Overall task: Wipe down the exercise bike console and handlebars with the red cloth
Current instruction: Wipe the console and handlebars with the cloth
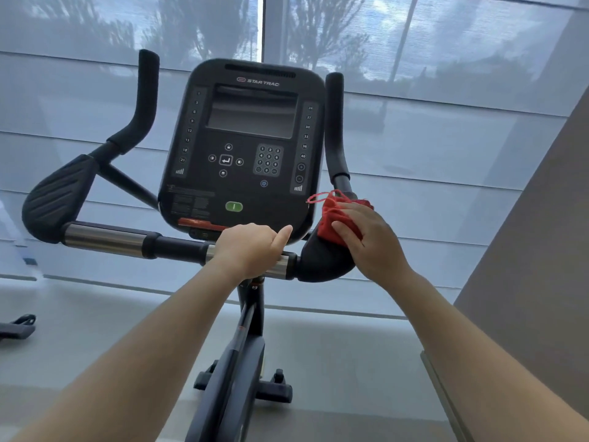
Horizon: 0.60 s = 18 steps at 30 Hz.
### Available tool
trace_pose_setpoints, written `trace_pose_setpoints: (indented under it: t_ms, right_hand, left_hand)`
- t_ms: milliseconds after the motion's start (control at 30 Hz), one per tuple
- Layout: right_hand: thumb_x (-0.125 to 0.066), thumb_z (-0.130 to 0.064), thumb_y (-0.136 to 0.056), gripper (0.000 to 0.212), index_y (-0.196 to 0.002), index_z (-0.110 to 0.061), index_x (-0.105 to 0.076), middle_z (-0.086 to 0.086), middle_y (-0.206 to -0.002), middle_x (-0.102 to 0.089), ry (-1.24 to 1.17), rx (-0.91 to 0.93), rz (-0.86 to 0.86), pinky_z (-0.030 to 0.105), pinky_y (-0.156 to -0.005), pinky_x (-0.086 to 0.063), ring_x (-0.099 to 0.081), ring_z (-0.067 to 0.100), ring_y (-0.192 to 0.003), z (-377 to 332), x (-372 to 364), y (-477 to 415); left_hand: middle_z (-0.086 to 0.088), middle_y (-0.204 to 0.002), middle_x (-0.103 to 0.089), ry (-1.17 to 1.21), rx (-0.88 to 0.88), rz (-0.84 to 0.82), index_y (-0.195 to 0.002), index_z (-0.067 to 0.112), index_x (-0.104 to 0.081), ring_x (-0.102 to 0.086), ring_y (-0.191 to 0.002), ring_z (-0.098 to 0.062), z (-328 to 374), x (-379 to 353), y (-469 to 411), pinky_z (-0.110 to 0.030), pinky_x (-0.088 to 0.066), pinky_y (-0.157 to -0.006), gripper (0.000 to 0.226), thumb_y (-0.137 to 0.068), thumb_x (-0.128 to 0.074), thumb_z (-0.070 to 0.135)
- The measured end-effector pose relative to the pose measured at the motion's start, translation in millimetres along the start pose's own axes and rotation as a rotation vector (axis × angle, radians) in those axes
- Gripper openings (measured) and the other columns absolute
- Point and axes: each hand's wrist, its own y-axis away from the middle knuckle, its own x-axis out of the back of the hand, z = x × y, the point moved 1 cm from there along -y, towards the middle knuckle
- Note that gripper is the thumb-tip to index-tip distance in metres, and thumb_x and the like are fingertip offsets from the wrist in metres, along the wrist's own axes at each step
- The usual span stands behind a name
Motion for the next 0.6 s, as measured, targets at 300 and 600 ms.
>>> trace_pose_setpoints:
  t_ms: [300, 600]
  right_hand:
    - [-0.056, -0.02, -0.091, 0.025, -0.114, -0.012, -0.063, -0.004, -0.116, -0.06, -0.046, -0.007, 0.113, 0.013, -0.101, -0.029, -0.049, 0.008, -0.113, -11, 5, 5]
    - [-0.057, -0.021, -0.09, 0.023, -0.109, -0.012, -0.065, -0.002, -0.117, -0.062, -0.02, 0.022, 0.095, 0.015, -0.101, -0.031, -0.051, 0.011, -0.114, -14, -4, 28]
  left_hand:
    - [0.001, -0.056, -0.053, -0.007, -0.001, 0.045, -0.061, 0.015, -0.057, -0.05, -0.057, -0.019, 2, 2, 5, -0.026, -0.026, -0.047, 0.065, -0.097, -0.015, 0.049]
    - [0.001, -0.053, -0.05, 0.033, 0.014, 0.052, -0.052, 0.016, -0.046, -0.047, -0.053, -0.016, 4, 4, 8, -0.026, -0.026, -0.046, 0.063, -0.098, -0.016, 0.046]
